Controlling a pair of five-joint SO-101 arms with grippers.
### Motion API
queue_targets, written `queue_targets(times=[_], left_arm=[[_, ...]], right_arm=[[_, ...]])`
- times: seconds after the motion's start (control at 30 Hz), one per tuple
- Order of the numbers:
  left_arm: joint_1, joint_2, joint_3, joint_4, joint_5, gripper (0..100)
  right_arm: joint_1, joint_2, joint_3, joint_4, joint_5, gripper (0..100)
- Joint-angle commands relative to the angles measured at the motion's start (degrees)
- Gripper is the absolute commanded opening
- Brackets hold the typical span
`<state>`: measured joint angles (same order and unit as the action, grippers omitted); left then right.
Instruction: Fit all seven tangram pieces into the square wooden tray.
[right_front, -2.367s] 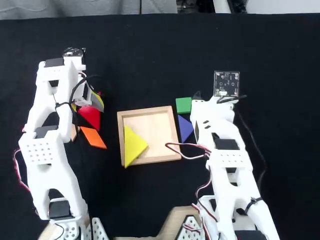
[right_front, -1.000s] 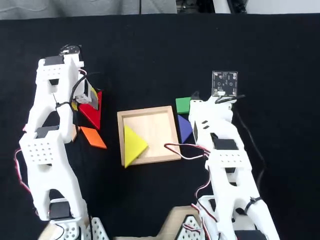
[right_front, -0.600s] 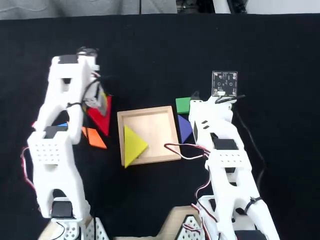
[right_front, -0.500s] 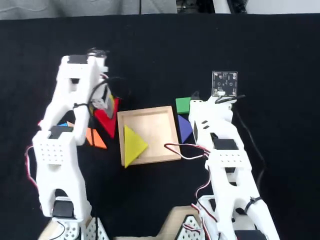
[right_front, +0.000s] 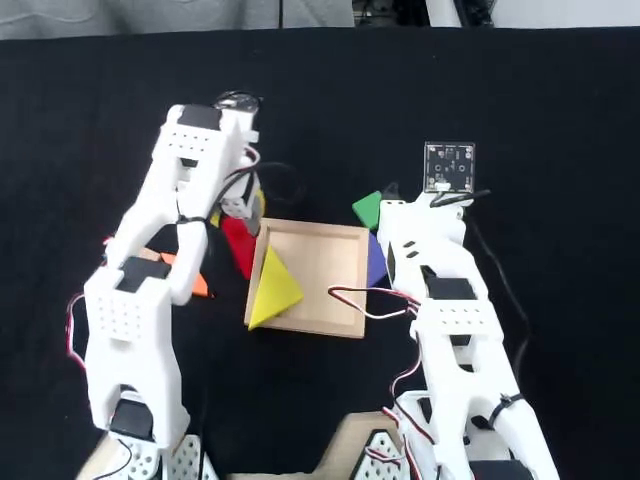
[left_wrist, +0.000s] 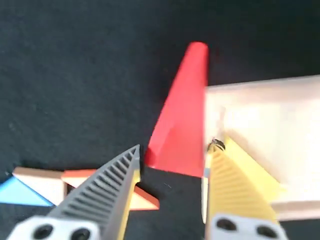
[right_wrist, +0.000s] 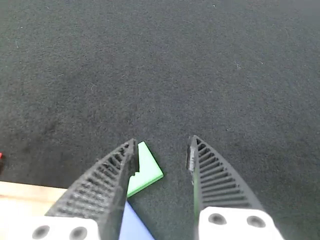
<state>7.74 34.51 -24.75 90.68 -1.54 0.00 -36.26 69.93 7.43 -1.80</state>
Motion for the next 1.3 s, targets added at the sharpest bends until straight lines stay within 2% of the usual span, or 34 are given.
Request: queue_targets(times=[0.0,0.2,0.43,0.77,0.83,0.97,1.13,1.27], left_arm=[[3.30,-6.15,-0.84,1.32,0.79,21],[6.64,-7.30,2.42,1.32,1.14,21],[3.30,-7.21,6.81,-4.92,0.70,21],[3.30,-7.12,8.92,-8.79,0.88,20],[2.42,-7.12,9.80,-10.11,0.70,16],[1.98,-7.21,10.33,-9.76,0.79,3],[2.24,-7.91,9.27,-4.22,0.70,7],[2.68,-7.91,1.01,4.22,-2.46,6]], right_arm=[[-0.79,-0.13,-3.47,-1.23,-0.18,16.8],[-0.70,-0.31,-3.47,-1.23,-0.18,16.8],[-0.70,-0.31,-3.30,-1.23,-0.18,16.8],[-0.70,-0.31,-3.38,-1.23,-0.18,16.8],[-0.70,-0.31,-3.38,-1.23,-0.18,16.8],[-0.70,-0.31,-3.38,-1.23,-0.18,16.8],[-0.70,-0.31,-3.38,-1.23,-0.18,16.7],[-0.62,-0.40,-3.38,-1.23,-0.18,16.7]])
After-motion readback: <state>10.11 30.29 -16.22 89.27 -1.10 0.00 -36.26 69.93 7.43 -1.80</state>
